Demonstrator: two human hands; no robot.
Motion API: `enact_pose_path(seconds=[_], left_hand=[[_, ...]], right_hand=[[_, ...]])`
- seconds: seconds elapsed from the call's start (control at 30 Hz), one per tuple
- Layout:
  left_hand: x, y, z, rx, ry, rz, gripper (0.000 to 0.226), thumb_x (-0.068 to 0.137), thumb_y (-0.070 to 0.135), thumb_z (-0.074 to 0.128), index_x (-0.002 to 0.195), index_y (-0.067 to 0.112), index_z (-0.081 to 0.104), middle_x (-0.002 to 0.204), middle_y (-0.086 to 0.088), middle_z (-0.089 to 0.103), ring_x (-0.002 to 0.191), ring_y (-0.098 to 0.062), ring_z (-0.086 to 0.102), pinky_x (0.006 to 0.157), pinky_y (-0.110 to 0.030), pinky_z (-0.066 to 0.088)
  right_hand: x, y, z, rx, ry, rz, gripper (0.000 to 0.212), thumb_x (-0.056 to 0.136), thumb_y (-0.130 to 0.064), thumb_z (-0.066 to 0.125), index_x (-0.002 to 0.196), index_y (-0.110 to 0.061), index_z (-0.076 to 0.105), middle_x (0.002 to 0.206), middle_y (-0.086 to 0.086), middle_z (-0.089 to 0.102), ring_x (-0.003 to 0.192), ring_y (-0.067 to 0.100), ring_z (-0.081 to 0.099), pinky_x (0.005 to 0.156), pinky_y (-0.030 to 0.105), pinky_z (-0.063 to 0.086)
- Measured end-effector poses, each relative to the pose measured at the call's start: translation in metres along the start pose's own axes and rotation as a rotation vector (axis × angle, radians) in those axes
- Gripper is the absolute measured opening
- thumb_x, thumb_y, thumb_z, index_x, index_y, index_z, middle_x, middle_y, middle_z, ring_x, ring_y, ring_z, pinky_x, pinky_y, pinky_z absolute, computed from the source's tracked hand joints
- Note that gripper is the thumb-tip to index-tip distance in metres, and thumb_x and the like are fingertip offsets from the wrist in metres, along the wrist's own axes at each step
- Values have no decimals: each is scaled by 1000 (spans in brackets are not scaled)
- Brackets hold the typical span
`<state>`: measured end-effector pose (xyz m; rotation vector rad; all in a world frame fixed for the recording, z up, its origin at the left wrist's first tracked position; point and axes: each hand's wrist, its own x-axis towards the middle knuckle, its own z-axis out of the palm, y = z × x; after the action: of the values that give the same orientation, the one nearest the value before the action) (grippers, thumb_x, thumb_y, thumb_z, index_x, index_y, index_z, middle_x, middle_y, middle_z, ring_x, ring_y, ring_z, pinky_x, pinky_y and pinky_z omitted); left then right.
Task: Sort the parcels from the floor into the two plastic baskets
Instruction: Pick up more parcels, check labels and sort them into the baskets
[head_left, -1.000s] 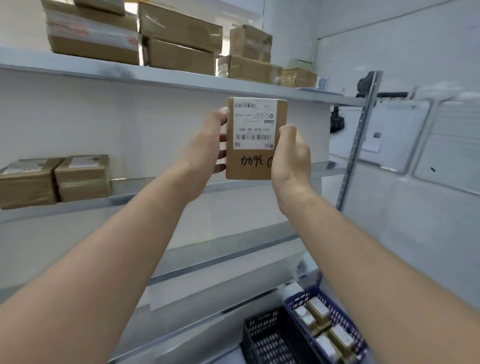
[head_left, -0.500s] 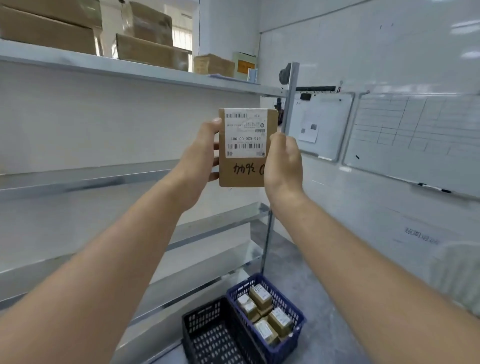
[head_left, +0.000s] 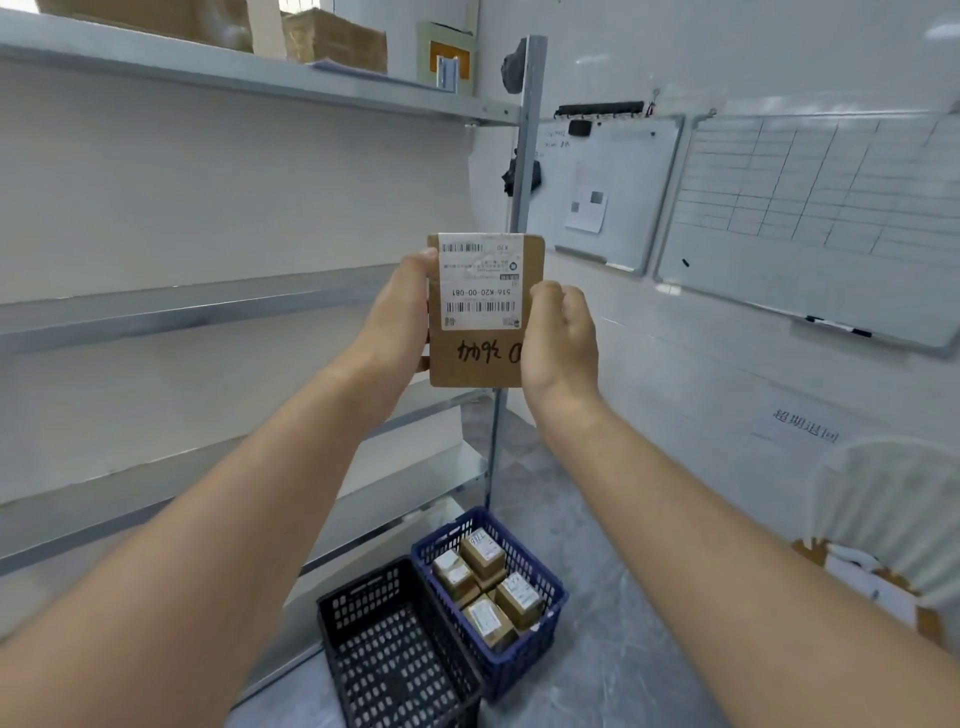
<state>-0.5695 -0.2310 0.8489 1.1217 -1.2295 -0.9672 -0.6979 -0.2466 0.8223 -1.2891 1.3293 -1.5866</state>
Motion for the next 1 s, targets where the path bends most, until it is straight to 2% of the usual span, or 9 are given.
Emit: enact_pose_path(seconds=[0.1,0.23,0.3,0.4,0.5,0.63,0.77,0.87,1.0], left_hand=[[31,-22,18,9,19,-15,41,108,48,24,97,35,62,64,23,71,88,-15,68,81,-37,53],[84,-52,35,37,57,-29,45,109,46,22,97,34,63,63,26,70,61,3,69,71,-31,50],[112,-67,41,52,72,-28,46,109,45,22,95,35,65,64,27,70,58,7,67,71,-30,49],[146,-87,47,69,87,-37,47,110,42,23,91,34,65,65,26,71,59,7,68,69,-28,48],[169,-103,56,83,102,-74,47,109,41,24,92,33,66,67,23,72,59,6,68,70,-29,48],[198,-125,68,87,157,-124,46,108,42,25,92,33,67,69,21,73,60,4,68,70,-30,49],[218,-149,82,111,254,-160,44,108,44,27,91,34,66,65,21,72,68,-3,70,75,-31,49],[228,-168,90,79,308,-242,43,106,49,27,93,35,66,66,17,73,82,-15,69,78,-34,52],[236,-189,95,54,389,-298,42,104,52,31,95,34,68,74,9,74,86,-20,70,81,-37,54]], right_hand=[[28,21,-5,-5,-6,25,28,114,-34,41,122,-15,59,100,-8,65,83,2,59,46,4,39],[79,53,2,-55,-4,30,26,113,-33,42,121,-17,60,101,-11,66,85,1,60,49,4,40],[107,69,10,-76,0,42,26,112,-33,43,122,-16,60,100,-11,66,84,1,60,49,5,40],[144,89,20,-85,-11,81,27,112,-35,44,122,-16,60,98,-12,66,83,0,59,51,8,41],[174,110,28,-87,-39,113,26,111,-36,44,119,-17,60,97,-12,65,85,2,59,67,22,45],[208,140,33,-54,-99,148,27,111,-36,44,119,-15,60,99,-9,66,83,0,58,55,10,42],[238,172,35,-40,-198,164,29,111,-37,44,124,-16,59,102,-10,68,86,2,62,66,23,45],[256,195,37,-9,-280,206,29,112,-36,44,124,-15,58,103,-6,69,87,5,63,69,26,48],[275,221,43,-52,-374,206,31,112,-39,41,123,-16,58,102,-7,68,90,7,63,72,31,50]])
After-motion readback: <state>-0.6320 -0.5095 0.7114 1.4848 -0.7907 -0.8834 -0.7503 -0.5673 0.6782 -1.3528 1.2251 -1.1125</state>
